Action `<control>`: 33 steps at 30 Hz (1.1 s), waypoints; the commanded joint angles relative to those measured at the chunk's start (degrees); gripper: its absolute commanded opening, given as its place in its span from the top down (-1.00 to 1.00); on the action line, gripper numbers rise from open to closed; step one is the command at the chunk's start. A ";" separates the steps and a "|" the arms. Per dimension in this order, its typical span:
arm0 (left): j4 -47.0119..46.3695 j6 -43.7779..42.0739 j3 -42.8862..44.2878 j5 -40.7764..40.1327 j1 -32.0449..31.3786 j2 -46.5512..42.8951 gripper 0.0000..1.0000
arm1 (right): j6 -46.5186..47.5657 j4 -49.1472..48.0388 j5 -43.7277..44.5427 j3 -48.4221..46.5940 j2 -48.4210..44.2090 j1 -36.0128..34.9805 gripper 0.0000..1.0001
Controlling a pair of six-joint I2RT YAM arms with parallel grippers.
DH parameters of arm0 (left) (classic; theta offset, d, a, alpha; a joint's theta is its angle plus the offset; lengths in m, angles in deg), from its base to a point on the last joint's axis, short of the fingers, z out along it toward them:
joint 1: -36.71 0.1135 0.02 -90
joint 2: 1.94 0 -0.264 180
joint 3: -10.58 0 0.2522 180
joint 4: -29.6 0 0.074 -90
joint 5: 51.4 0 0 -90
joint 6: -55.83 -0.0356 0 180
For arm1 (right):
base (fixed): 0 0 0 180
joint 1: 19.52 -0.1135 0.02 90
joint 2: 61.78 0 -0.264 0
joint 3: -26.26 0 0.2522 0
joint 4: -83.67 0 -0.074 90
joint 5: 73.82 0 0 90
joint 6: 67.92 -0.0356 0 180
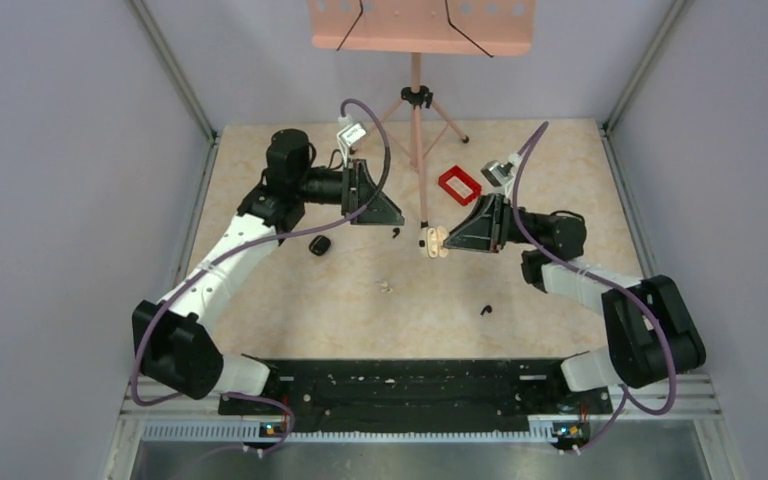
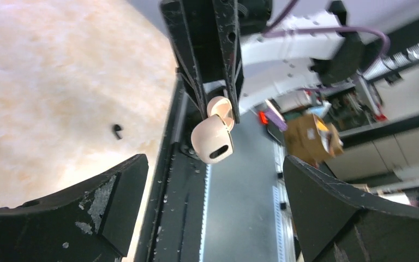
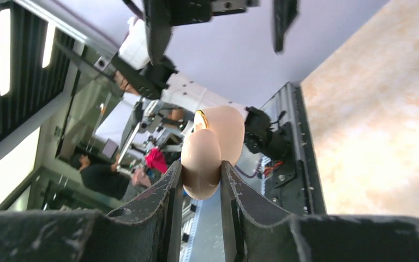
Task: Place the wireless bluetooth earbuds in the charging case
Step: Pick up the left earbud from the center of the board.
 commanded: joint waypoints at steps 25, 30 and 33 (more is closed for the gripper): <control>36.60 -9.33 12.95 -79.88 -8.96 25.05 -0.92 | 50.66 98.60 52.96 6.61 -30.49 2.55 1.00; 39.84 -5.82 18.97 -84.42 -9.60 31.43 -0.46 | 51.03 101.02 53.37 6.71 -31.81 2.55 1.00; 37.63 -5.81 19.24 -84.98 -10.08 33.25 -0.38 | 51.27 101.56 52.73 6.22 -31.62 2.60 1.00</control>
